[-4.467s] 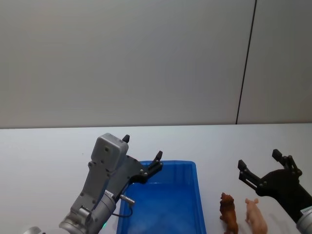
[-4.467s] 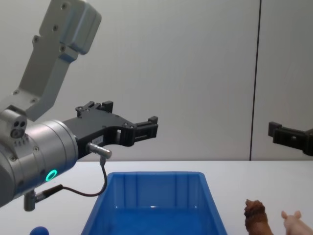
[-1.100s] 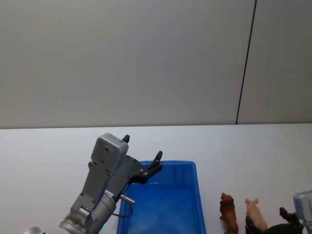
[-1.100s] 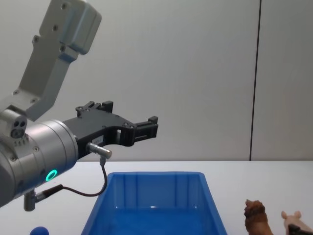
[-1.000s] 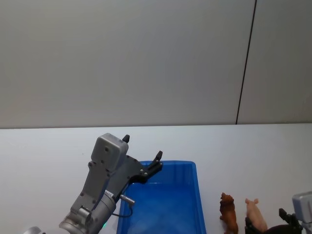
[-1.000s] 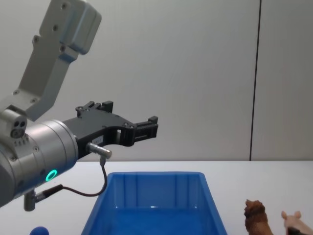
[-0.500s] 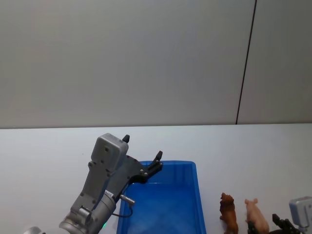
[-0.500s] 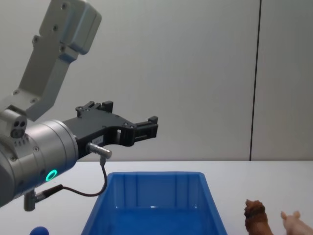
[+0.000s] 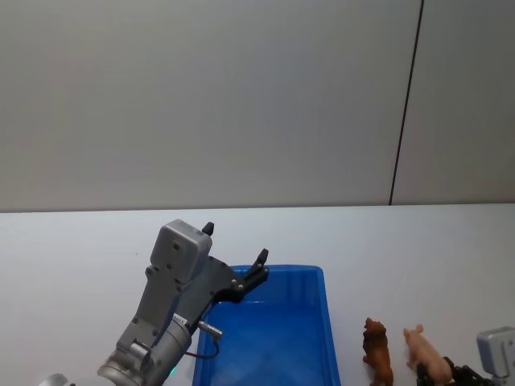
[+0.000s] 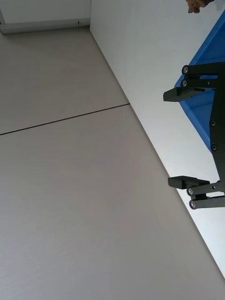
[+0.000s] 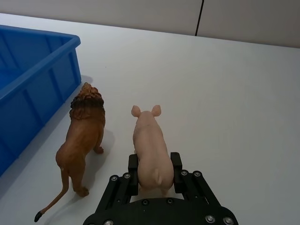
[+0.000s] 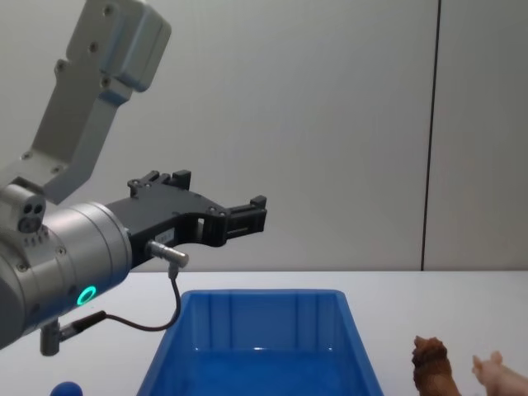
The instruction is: Pick up the two dolls from the table and place them into the box.
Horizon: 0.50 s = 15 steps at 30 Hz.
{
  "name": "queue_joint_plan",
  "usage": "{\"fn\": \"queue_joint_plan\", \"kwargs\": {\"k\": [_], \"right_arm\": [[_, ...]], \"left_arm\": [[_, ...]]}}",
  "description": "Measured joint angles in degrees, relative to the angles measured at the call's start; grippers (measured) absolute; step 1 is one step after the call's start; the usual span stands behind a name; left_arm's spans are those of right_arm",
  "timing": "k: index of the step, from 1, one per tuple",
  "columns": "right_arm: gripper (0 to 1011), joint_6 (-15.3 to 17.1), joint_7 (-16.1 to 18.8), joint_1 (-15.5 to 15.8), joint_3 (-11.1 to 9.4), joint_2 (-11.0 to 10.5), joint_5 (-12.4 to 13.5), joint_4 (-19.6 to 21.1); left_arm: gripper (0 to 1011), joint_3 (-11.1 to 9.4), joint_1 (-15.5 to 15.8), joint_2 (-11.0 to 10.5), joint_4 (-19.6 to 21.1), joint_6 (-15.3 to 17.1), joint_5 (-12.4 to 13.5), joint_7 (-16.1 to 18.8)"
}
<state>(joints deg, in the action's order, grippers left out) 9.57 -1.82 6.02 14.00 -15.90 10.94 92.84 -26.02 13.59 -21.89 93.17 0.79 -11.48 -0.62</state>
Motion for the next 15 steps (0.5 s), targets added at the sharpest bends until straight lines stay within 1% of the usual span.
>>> {"fn": "queue_joint_plan", "kwargs": {"k": [6,11,12,15], "right_arm": [[384,-1.21,0.25,0.18,-0.07,0.0,-0.57,0.67],[384,-3.31,0.79,0.5,-0.19,-0.21,-1.3,2.31],[384,-3.31,0.79,0.5,-0.19,-0.21,-1.3,2.31],[383,-4.93,1.82,0.61,-0.3,-0.42,-1.53,3.59]], "left_arm": [[1001,0.0,0.0,0.0,0.0,0.0,0.0,0.0],[1001,0.0,0.0,0.0,0.0,0.0,0.0,0.0],[1001,0.0,0.0,0.0,0.0,0.0,0.0,0.0],[1001,0.0,0.0,0.0,0.0,0.0,0.0,0.0]]}}
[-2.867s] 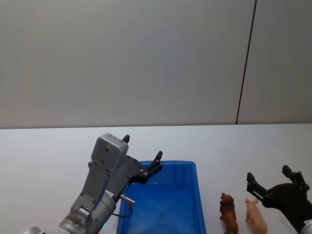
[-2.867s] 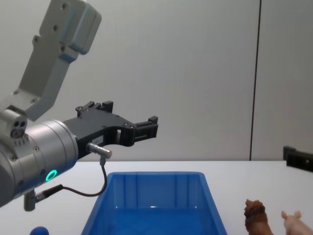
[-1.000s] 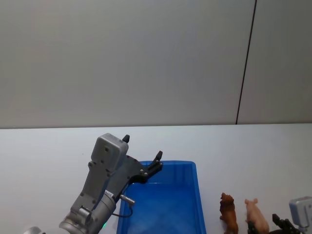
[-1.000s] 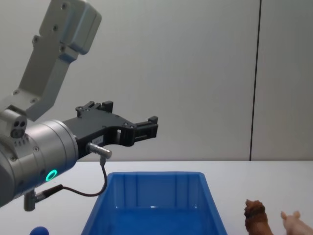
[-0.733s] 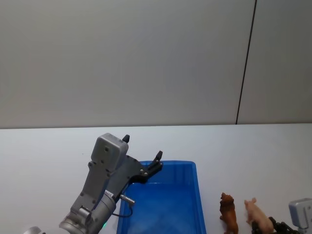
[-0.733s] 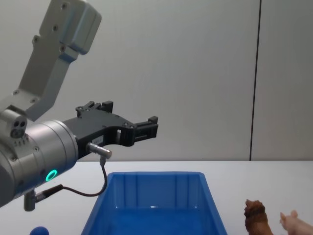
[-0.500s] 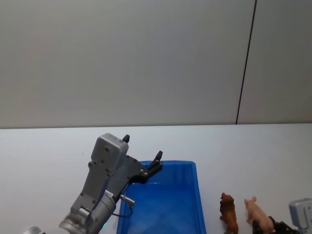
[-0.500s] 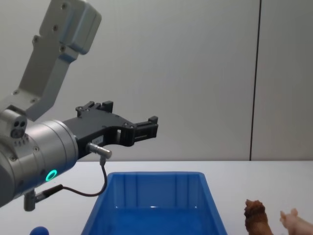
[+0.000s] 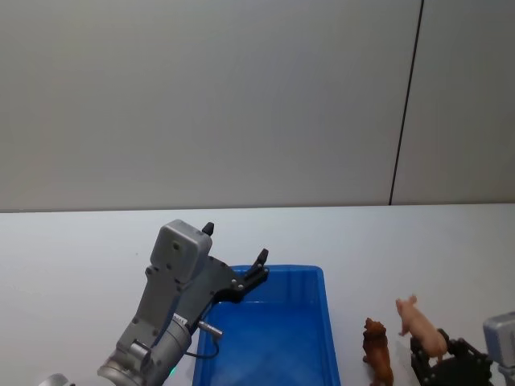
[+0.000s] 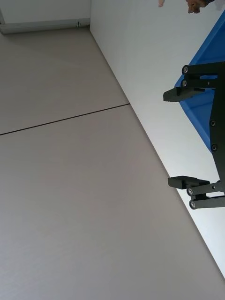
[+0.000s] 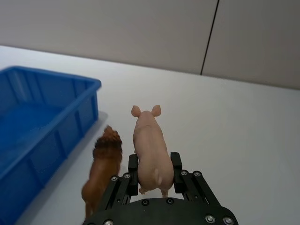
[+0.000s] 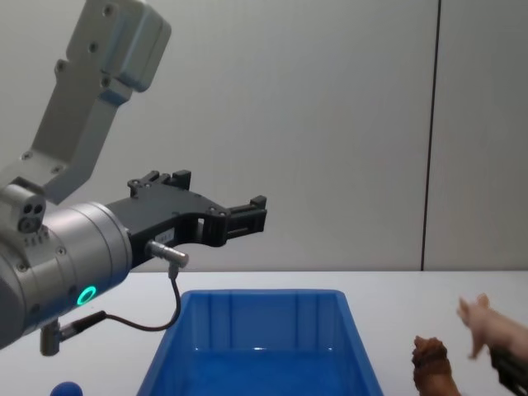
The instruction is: Pick up the two dolls from the table and place them into the box.
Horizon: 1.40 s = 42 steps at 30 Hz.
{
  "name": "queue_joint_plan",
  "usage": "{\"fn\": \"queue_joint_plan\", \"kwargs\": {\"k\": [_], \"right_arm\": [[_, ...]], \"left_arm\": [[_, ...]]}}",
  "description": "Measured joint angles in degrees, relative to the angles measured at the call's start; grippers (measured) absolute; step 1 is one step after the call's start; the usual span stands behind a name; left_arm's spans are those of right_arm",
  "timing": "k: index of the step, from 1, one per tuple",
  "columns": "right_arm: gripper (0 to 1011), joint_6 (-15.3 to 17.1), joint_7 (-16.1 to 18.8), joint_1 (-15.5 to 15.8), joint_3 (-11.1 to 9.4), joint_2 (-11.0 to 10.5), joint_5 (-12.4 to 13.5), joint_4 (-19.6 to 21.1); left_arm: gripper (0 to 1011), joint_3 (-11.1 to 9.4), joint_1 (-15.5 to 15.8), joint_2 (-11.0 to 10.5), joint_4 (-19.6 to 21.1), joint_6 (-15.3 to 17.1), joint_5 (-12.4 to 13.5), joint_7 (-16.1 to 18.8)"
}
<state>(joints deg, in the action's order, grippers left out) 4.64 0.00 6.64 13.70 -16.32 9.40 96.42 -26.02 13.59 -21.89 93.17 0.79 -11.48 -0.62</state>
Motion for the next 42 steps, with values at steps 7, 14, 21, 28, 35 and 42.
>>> {"fn": "queue_joint_plan", "kwargs": {"k": [7,14,21,28,35,42], "right_arm": [[384,-2.2,2.74,-0.14,-0.09,-0.24,0.01,1.82],[384,-3.54,7.59,-1.07,0.03,-0.13,0.86,3.21],[384,-3.51,12.73,-2.63,0.57,0.54,1.85,3.55],[384,-2.11,17.99,-4.69,1.45,1.7,2.61,2.76],[383,0.79,23.25,-7.38,2.59,3.45,2.93,0.69],[384,3.96,26.98,-10.05,3.82,5.21,2.39,-2.38]], "left_arm": [[1001,0.0,0.0,0.0,0.0,0.0,0.0,0.0],[1001,0.0,0.0,0.0,0.0,0.0,0.0,0.0],[1001,0.0,0.0,0.0,0.0,0.0,0.0,0.0],[1002,0.0,0.0,0.0,0.0,0.0,0.0,0.0],[1001,0.0,0.0,0.0,0.0,0.0,0.0,0.0],[1001,0.0,0.0,0.0,0.0,0.0,0.0,0.0]]}}
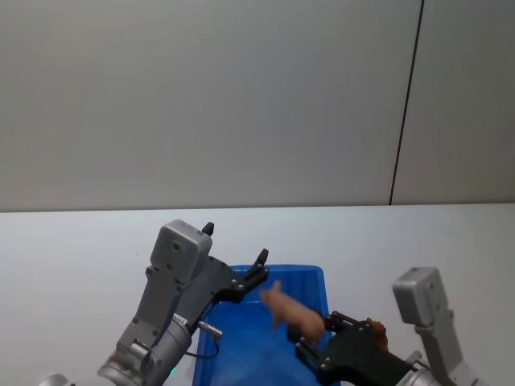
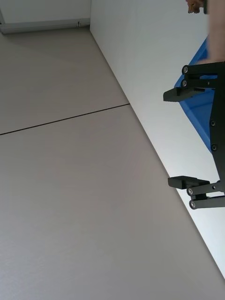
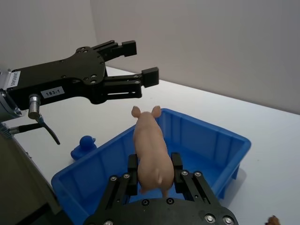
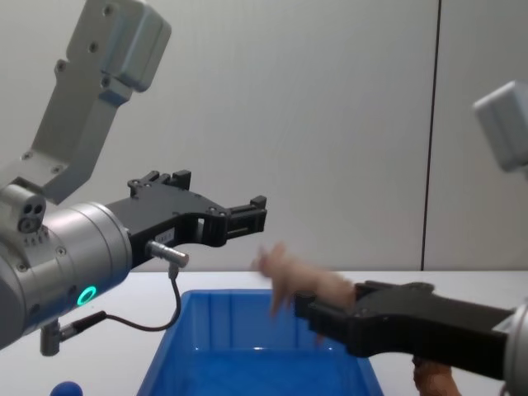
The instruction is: Pick up the two dolls from the table and place them into the box.
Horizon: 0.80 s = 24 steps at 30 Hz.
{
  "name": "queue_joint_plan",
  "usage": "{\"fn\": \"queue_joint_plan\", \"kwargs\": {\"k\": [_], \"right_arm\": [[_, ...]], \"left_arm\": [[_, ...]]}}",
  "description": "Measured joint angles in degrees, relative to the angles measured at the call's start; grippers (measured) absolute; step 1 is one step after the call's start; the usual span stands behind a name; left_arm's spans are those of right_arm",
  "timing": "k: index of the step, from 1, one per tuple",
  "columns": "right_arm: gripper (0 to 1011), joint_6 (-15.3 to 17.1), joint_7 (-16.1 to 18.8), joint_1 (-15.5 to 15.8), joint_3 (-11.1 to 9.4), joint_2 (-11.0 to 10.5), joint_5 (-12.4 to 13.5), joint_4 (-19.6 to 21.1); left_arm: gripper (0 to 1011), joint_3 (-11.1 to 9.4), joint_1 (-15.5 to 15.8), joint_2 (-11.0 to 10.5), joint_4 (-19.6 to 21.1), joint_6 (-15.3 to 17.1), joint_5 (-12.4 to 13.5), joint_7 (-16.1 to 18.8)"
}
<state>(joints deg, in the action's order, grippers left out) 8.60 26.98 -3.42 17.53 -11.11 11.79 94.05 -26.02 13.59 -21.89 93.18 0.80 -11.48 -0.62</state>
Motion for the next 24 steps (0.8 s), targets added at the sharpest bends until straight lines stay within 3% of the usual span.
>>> {"fn": "queue_joint_plan", "kwargs": {"k": [5,13,16,21,24], "right_arm": [[507,1.31,1.11,-1.31,0.56,0.83,-0.51,-1.59],[810,2.31,1.36,-2.47,1.07,1.6,-1.02,-2.85],[846,2.28,0.85,-2.6,1.17,1.7,-1.21,-2.91],[1001,1.75,-0.82,-2.46,1.23,1.66,-1.55,-2.46],[1001,1.36,-2.3,-1.96,1.24,1.42,-1.81,-1.69]], "left_arm": [[1001,0.0,0.0,0.0,0.0,0.0,0.0,0.0],[1001,0.0,0.0,0.0,0.0,0.0,0.0,0.0],[1001,0.0,0.0,0.0,0.0,0.0,0.0,0.0],[1001,0.0,0.0,0.0,0.0,0.0,0.0,0.0],[1001,0.0,0.0,0.0,0.0,0.0,0.0,0.0]]}}
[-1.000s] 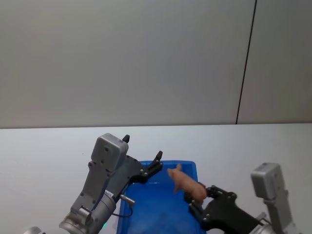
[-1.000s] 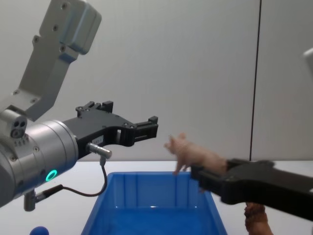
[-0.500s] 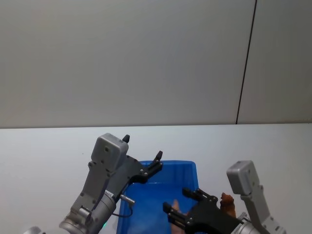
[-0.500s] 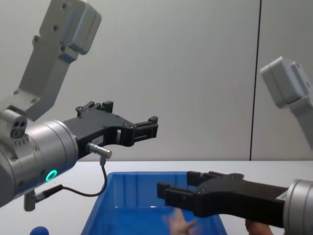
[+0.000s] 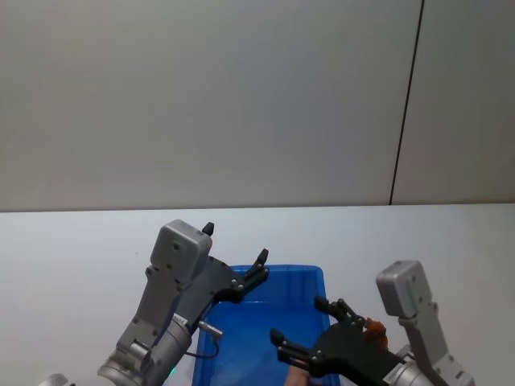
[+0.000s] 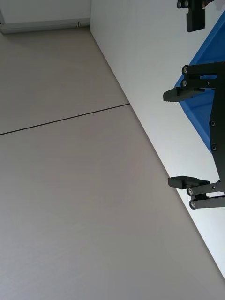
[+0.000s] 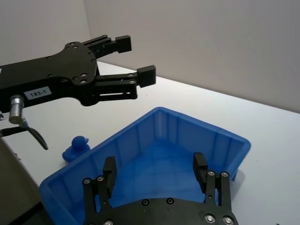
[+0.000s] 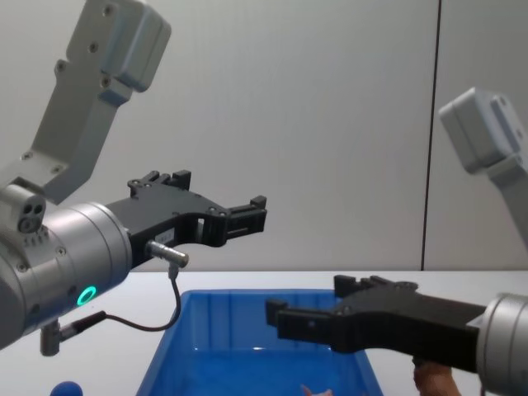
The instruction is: Pick up the two dolls from the table and place them into the box.
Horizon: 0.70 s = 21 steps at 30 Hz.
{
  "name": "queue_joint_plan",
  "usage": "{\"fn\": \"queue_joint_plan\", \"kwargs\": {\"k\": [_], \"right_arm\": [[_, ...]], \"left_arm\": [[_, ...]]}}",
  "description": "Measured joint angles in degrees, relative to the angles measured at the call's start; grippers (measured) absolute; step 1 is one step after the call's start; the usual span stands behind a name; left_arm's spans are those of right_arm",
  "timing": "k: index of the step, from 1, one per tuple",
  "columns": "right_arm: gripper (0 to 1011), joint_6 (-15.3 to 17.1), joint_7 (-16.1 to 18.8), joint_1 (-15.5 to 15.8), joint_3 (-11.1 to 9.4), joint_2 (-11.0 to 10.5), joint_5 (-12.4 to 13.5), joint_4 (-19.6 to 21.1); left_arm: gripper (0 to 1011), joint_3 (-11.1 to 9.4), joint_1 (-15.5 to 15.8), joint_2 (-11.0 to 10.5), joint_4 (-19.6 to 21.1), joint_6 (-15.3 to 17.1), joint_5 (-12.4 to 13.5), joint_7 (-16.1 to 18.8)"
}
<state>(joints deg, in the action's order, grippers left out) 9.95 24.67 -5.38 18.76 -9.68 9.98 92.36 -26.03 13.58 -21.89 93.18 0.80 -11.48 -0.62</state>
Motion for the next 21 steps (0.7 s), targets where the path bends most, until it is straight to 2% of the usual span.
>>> {"fn": "queue_joint_plan", "kwargs": {"k": [8,21], "right_arm": [[1001,-0.81,-4.95,2.05,-0.09,-0.93,-0.75,2.66],[1001,-1.32,-15.51,7.16,-0.45,-2.96,-1.79,7.41]], "left_arm": [[1001,0.0,0.0,0.0,0.0,0.0,0.0,0.0],[1001,0.0,0.0,0.0,0.0,0.0,0.0,0.0]]}}
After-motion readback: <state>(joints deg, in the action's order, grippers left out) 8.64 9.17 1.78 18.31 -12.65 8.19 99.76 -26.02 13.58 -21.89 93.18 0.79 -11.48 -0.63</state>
